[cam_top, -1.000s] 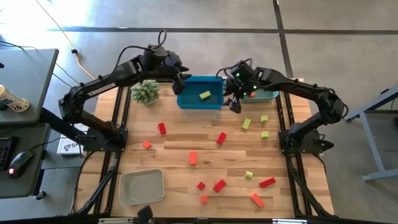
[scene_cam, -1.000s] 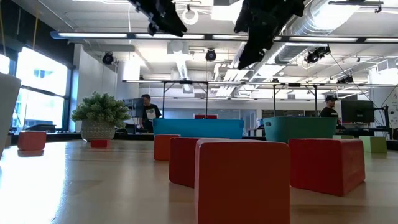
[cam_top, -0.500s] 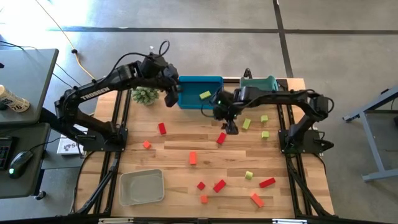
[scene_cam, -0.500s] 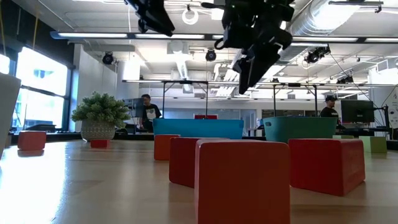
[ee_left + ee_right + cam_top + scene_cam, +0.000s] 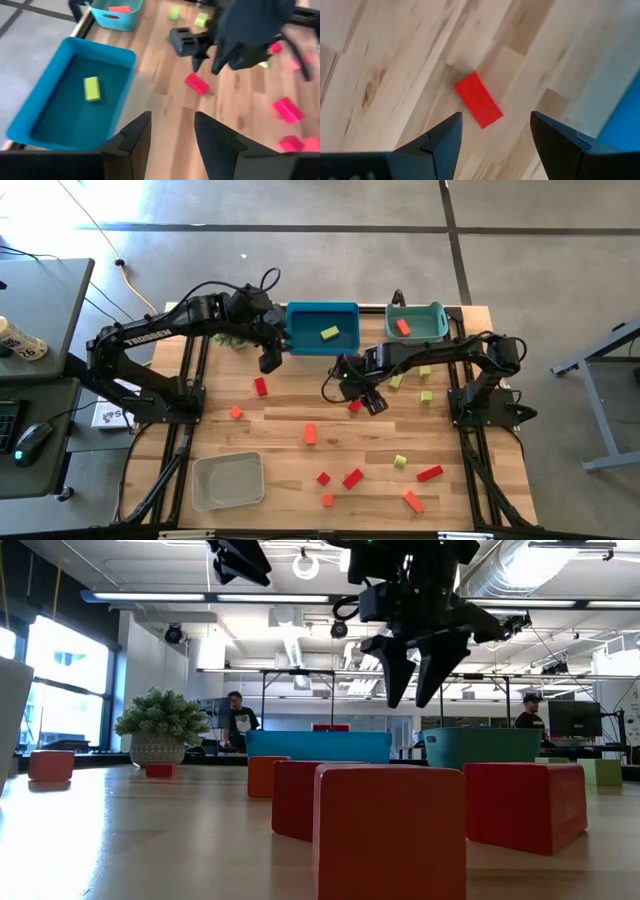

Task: Sort & place blocks by color
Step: Put the red block into the gray bin

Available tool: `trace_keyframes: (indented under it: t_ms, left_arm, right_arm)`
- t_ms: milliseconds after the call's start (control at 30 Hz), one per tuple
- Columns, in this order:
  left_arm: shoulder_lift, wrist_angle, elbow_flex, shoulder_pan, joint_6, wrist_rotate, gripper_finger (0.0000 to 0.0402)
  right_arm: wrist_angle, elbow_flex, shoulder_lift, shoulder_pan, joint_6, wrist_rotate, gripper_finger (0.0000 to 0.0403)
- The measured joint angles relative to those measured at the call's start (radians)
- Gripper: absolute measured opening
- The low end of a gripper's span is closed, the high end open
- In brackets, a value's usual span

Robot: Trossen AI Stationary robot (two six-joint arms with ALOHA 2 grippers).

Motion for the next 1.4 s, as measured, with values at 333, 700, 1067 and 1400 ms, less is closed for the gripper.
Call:
trace_keyframes:
  t_ms: [333,700,1067,1400]
  left_arm:
    - [-0.012,0.004,0.0,-0.096,-0.193,0.0,0.0141]
    - [-0.011,0.007,0.0,-0.169,-0.299,-0.053,0.0141]
    - [-0.011,0.007,0.0,-0.196,-0.302,-0.073,0.0141]
    - [-0.011,0.008,0.0,-0.195,-0.298,-0.073,0.0141]
  right_arm:
    - [0.002,0.0,0.071,0.037,-0.199,-0.004,0.0222]
    - [0.021,0.0,0.153,0.027,-0.225,0.018,0.0222]
    - [0.017,0.0,0.233,-0.006,-0.226,0.11,0.0222]
    - [0.016,0.003,0.259,-0.005,-0.227,0.124,0.0192]
